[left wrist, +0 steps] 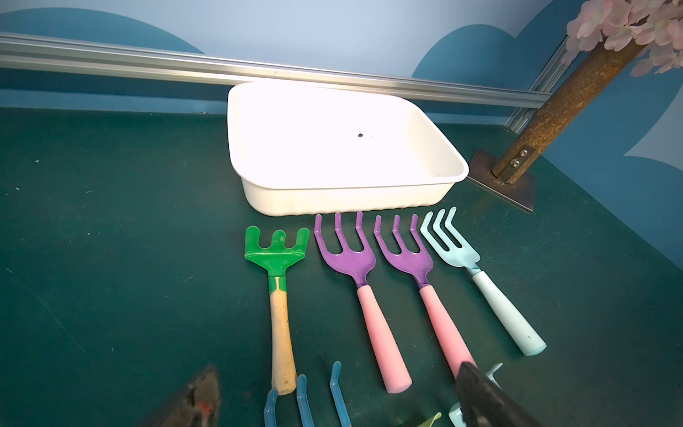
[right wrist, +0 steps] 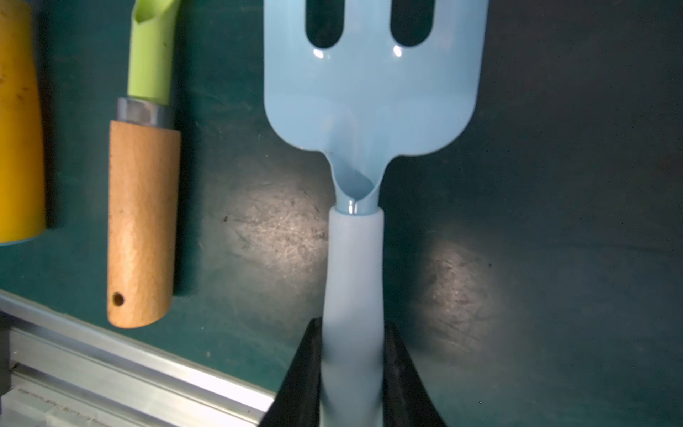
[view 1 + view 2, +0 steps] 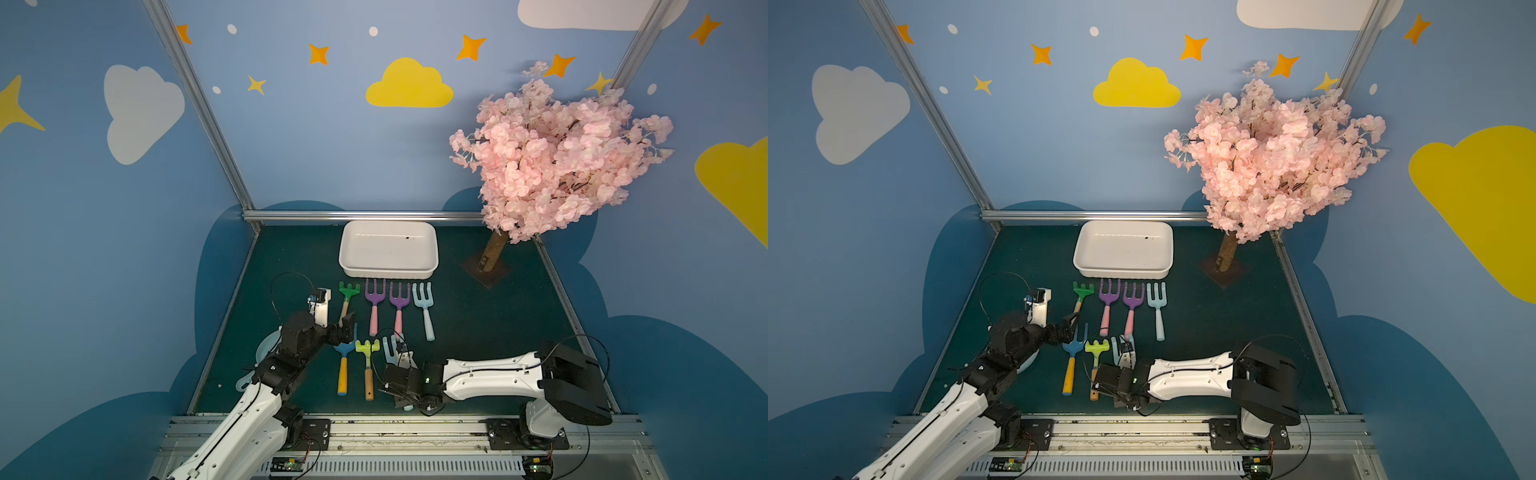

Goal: Take the hand rake out of the storage box
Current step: Place the rake at the center of the board.

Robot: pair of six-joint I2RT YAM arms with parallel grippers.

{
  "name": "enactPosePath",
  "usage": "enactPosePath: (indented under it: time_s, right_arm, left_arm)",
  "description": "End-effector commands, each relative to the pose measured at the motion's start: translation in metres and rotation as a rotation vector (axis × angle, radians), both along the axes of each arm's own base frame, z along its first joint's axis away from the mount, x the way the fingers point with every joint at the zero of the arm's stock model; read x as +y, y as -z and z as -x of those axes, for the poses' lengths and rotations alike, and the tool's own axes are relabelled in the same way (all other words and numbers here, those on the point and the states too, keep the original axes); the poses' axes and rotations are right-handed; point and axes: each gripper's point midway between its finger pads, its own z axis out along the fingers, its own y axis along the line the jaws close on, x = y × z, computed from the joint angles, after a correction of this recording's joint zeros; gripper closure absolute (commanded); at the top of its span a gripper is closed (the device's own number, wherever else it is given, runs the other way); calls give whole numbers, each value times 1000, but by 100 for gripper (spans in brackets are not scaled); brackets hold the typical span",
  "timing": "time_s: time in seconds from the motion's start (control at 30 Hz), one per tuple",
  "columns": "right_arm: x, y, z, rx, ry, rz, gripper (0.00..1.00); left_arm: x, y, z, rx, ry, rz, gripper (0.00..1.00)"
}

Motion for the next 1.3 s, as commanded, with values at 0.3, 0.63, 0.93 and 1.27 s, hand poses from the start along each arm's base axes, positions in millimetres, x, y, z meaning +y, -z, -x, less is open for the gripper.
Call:
enactPosePath:
  time_s: [0.3, 0.63, 0.93, 1.27]
  right_arm:
    - [-8, 8, -12, -12, 50, 39, 100]
    - [-1, 6, -24, -19, 49, 12, 88]
    - [14, -12, -18, -25, -13, -53, 61]
    - [27, -16, -4, -2, -69, -84, 61]
  left_arm:
    - [-1, 0, 2, -6, 8, 15, 0]
    - [-1, -1, 2, -13, 10, 20, 0]
    - [-1, 1, 2, -10, 9, 19, 0]
    - [-3, 4, 0, 2, 12, 15, 0]
